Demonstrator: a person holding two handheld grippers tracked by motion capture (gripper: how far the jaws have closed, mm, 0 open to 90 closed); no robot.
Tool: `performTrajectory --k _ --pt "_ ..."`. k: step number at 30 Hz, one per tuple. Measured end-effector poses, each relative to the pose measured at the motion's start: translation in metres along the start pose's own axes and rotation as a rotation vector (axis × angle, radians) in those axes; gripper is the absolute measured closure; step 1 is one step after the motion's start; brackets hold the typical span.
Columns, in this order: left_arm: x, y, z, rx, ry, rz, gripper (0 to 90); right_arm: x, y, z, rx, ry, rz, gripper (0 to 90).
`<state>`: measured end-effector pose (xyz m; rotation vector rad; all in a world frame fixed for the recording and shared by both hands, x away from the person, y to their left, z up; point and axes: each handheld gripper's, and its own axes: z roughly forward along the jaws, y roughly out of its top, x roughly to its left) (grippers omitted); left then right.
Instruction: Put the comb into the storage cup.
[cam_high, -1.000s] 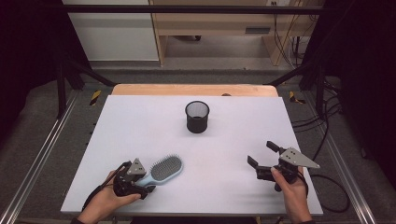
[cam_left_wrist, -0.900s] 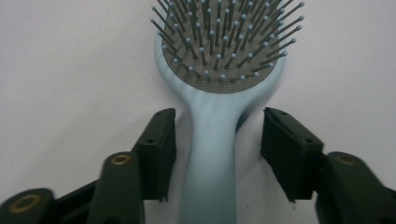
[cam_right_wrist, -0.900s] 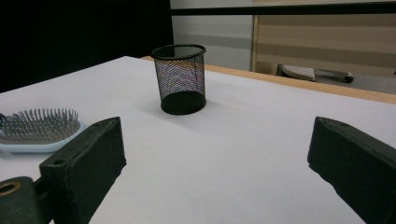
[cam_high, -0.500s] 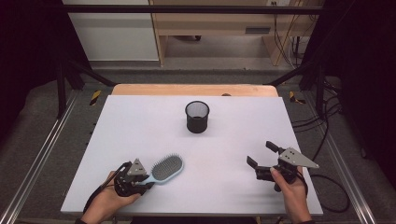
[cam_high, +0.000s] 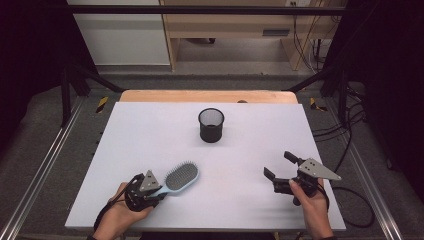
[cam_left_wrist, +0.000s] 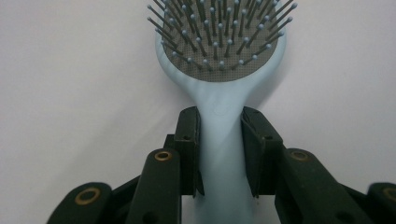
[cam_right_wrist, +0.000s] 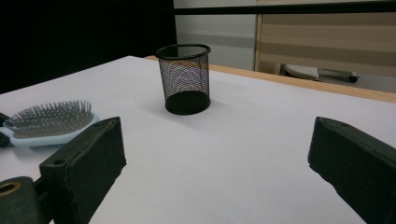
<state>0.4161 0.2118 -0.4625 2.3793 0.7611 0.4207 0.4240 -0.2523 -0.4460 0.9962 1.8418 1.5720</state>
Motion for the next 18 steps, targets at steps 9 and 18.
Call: performTrajectory --k 9,18 --pt "-0.005 0.033 0.016 -0.175 0.001 0.019 69.4 0.003 0.000 0.002 0.014 0.014 0.029 3.3" --pt "-0.005 0.038 0.022 -0.257 0.039 0.016 69.4 0.013 -0.002 0.013 0.055 0.033 0.054 3.3"
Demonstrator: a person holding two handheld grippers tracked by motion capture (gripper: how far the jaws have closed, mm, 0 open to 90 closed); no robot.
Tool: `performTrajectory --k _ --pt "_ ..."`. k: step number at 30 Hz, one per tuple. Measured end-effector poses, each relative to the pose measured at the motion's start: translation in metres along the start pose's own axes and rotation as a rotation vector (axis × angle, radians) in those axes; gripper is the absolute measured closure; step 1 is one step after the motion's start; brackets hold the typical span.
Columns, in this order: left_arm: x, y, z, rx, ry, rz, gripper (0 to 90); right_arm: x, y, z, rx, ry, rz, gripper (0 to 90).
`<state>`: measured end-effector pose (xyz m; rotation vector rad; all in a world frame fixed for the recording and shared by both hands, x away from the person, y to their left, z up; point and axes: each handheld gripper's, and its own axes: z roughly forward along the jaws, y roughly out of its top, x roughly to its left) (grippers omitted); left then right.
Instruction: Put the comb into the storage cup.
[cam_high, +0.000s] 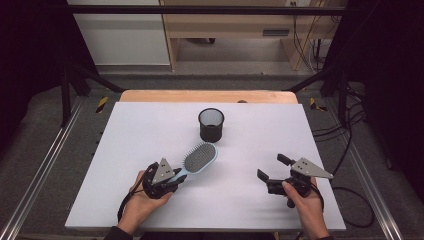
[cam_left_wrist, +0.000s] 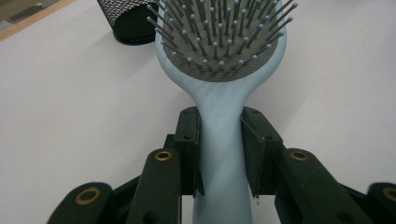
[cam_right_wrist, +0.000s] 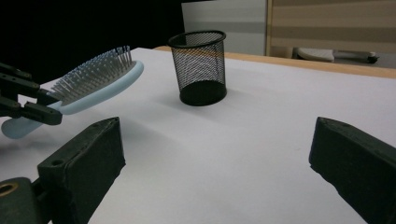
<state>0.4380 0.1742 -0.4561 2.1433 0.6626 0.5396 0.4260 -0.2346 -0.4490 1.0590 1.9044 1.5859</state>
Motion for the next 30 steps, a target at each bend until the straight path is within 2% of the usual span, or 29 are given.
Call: performTrajectory --k 7,8,11,14,19,22,25,26,30 --pt "-0.003 -0.001 -0.006 -0.051 0.024 0.001 69.4 0.013 0.000 0.013 0.036 0.041 0.046 4.2" --pt "-0.003 0.000 -0.007 -0.058 0.027 0.002 69.4 0.016 0.001 0.015 0.038 0.054 0.060 4.3" --pt "-0.003 0.002 -0.010 -0.081 0.026 -0.004 69.4 0.025 0.002 0.022 0.022 0.095 0.147 4.6" --pt "-0.003 0.003 -0.012 -0.105 0.029 -0.014 69.4 0.037 0.005 0.031 0.024 0.128 0.193 5.5" --pt "-0.003 0.003 -0.016 -0.123 0.049 -0.011 69.4 0.064 0.012 0.052 0.076 0.203 0.186 5.8" --pt "-0.003 0.003 -0.019 -0.144 0.066 -0.022 69.4 0.078 0.018 0.067 0.115 0.219 0.164 6.4" --pt "-0.003 0.003 -0.021 -0.159 0.072 -0.026 69.4 0.086 0.022 0.076 0.124 0.231 0.163 6.4" --pt "-0.003 0.003 -0.023 -0.170 0.073 -0.030 69.4 0.093 0.026 0.086 0.136 0.254 0.169 6.4" --pt "-0.002 0.003 -0.026 -0.186 0.081 -0.035 69.4 0.105 0.032 0.099 0.148 0.290 0.178 6.4"
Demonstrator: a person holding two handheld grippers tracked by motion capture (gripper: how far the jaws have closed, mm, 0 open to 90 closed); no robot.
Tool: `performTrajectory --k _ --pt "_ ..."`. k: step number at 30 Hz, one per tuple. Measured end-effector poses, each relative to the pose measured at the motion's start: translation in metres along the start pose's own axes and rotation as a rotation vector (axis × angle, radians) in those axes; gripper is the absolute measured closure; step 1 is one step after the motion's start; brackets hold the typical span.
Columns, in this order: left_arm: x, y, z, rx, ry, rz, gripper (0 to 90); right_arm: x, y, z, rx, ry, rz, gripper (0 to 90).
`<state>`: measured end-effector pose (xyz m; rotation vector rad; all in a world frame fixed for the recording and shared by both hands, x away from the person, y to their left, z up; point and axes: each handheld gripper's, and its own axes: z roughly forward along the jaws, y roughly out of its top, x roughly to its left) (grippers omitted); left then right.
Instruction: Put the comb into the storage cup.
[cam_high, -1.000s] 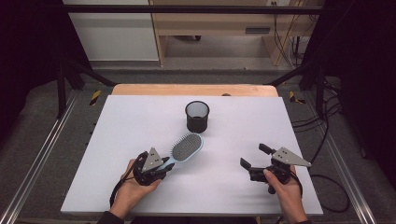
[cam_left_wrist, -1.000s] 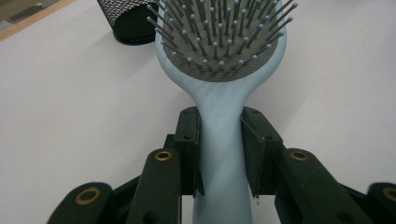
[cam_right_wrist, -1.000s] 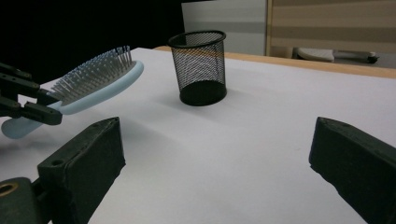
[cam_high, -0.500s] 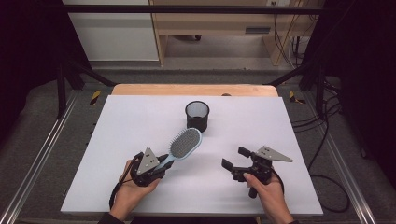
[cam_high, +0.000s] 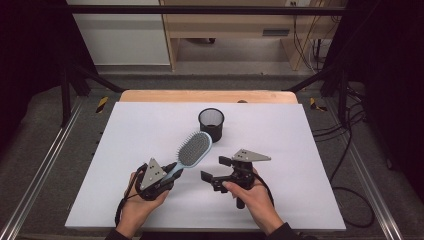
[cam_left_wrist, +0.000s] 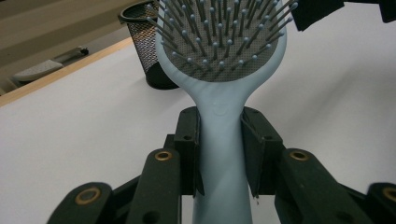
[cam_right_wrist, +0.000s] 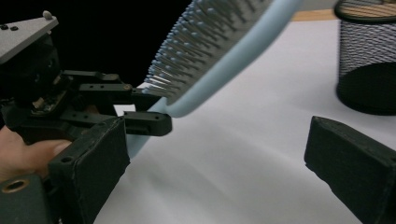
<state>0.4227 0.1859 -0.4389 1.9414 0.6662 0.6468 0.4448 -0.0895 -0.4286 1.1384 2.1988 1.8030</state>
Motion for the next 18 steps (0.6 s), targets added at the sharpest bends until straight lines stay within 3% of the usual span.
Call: performTrajectory --k 10,18 --pt "-0.001 0.002 -0.004 -0.025 -0.004 -0.002 69.4 0.017 0.013 0.026 0.025 0.033 0.017 7.7" --pt "-0.002 0.003 -0.008 -0.046 0.003 0.000 69.4 0.020 0.017 0.033 0.021 0.044 0.034 8.8"
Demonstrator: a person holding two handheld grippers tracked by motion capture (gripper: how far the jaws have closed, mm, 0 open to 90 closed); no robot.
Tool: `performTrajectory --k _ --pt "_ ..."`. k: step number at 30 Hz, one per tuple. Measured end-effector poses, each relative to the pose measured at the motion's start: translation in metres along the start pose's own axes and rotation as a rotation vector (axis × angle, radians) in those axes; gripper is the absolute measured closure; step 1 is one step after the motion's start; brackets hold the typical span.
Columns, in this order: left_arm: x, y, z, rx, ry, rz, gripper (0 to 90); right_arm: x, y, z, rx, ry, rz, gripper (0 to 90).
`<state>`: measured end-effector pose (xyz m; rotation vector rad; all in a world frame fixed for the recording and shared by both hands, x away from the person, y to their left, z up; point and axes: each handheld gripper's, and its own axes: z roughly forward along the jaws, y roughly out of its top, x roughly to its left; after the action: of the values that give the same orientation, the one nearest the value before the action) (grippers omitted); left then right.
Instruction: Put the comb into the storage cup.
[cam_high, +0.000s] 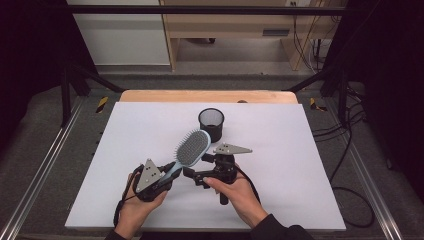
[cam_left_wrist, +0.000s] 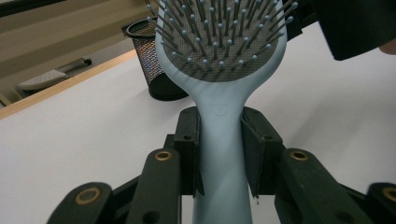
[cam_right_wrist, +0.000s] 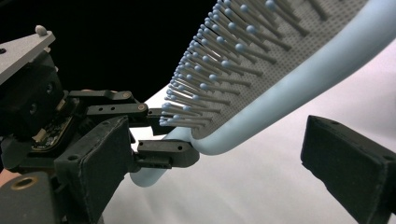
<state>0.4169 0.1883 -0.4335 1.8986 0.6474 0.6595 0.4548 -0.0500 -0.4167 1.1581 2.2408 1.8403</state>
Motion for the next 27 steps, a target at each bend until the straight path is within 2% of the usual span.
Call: performTrajectory --k 20,27 --pt "-0.011 0.002 0.002 -0.009 -0.020 0.029 69.4 0.002 0.001 0.005 -0.070 0.019 0.049 13.1" --pt "-0.013 0.002 0.003 -0.013 -0.021 0.037 69.4 0.001 0.003 0.004 -0.094 0.019 0.065 19.8"
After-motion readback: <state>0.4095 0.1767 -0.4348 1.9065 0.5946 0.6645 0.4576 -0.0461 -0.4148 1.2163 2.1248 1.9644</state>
